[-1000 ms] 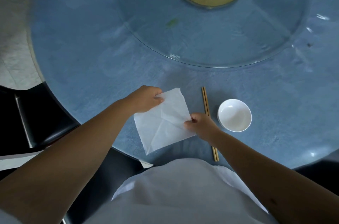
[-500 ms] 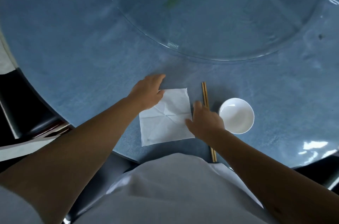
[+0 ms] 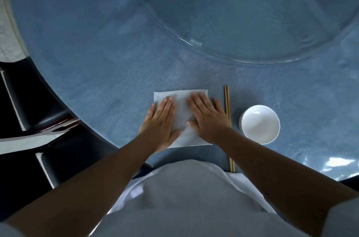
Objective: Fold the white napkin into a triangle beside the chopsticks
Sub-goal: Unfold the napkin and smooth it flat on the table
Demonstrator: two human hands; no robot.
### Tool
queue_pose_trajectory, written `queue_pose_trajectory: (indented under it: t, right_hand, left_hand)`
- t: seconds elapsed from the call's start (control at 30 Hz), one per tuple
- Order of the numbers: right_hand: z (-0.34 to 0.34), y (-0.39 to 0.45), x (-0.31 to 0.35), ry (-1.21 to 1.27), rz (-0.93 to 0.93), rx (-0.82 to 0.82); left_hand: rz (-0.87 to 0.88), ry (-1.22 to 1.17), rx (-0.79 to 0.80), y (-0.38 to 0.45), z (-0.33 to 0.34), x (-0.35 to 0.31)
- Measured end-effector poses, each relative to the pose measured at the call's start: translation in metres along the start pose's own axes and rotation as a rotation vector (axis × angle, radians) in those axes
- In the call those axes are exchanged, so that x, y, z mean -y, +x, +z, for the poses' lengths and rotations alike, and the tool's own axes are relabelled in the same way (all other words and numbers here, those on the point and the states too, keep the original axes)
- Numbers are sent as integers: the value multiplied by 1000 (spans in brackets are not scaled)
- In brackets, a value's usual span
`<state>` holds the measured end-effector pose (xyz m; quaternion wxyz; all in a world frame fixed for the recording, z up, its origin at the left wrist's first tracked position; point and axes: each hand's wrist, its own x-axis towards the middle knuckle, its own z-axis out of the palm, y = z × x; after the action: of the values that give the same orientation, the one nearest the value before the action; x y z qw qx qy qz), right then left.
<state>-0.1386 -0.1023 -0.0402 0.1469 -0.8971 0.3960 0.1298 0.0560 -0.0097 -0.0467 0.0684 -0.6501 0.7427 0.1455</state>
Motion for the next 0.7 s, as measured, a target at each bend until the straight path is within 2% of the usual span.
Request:
queue_pose_trajectory:
  t: [0.17,0.33,0.4,0.53,0.7]
  right_hand:
    - [-3,2,-7,-7,82,-14]
    - [-11,1,-11,-18,115,6]
    - [-12,-1,-6,-47,62,-15]
    - [-1,-8,16,-35,-110,-58]
    - [5,-5,9,-56,-162,-16]
  left_hand:
    - [-163,-40,28,3,-3,8]
    - [-188,-58,39,-2,-4,16]
    - [-167,-63,7,-2,-6,12]
    - [1,-1,-59,2,-7,2]
    - [13,33,54,11,-2,11]
